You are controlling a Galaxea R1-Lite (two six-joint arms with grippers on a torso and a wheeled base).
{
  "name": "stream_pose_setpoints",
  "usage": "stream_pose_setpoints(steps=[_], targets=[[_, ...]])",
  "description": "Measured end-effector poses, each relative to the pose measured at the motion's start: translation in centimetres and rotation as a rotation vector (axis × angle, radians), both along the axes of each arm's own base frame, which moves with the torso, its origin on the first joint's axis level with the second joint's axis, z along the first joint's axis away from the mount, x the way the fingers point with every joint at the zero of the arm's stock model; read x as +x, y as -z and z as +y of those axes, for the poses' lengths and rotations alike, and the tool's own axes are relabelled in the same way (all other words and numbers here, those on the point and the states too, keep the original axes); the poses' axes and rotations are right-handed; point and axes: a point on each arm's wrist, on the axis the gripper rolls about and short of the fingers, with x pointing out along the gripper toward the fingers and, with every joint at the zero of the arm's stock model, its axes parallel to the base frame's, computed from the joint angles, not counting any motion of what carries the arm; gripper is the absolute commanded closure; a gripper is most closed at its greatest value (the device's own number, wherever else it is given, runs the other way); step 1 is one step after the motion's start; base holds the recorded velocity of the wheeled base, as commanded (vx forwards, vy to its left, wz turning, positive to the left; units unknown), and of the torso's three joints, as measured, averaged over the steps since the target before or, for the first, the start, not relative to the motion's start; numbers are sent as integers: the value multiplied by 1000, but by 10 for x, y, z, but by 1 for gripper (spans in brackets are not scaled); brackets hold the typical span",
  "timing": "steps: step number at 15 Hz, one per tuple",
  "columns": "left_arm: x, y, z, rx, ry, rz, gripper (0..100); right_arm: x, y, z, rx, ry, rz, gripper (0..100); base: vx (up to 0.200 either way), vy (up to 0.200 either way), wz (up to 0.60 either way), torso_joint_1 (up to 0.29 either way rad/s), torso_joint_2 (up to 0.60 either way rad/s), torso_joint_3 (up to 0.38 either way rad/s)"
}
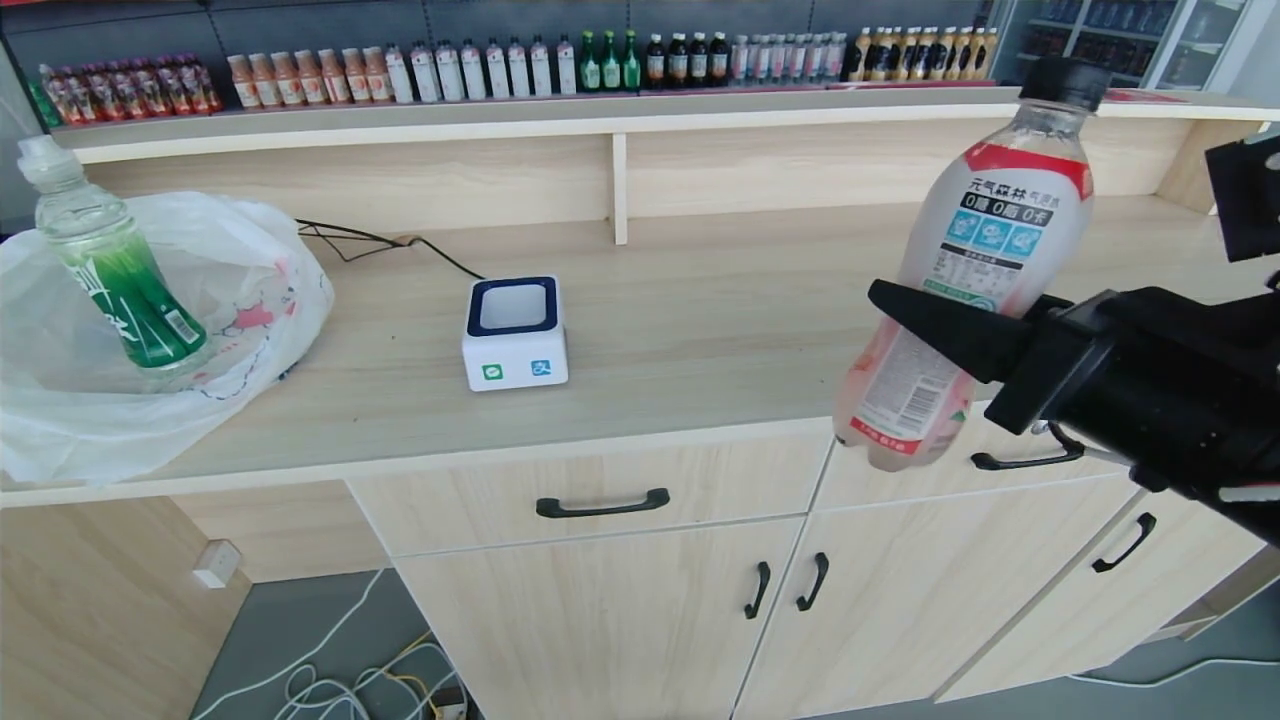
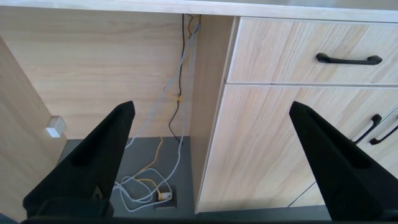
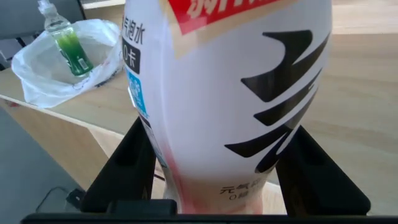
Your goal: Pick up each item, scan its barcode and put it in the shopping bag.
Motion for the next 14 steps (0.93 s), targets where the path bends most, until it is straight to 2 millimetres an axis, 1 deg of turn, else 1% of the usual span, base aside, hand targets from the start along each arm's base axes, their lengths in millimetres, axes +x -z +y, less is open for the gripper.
stream_pose_setpoints(steps=[3,6,9,11,14], targets=[[0,0,0,0,0,0,0,-3,3,-6,106,-104,56,100,0,0,0,0,0,0],[0,0,0,0,0,0,0,2,1,-2,238,-187,78,100,0,0,0,0,0,0],[0,0,0,0,0,0,0,11,4,11,326,-266,65,100,0,0,0,0,0,0],[0,0,0,0,0,0,0,16,7,24,360,-354,36,100,0,0,0,0,0,0],[0,0,0,0,0,0,0,11,20,49,362,-458,113,100,0,0,0,0,0,0]])
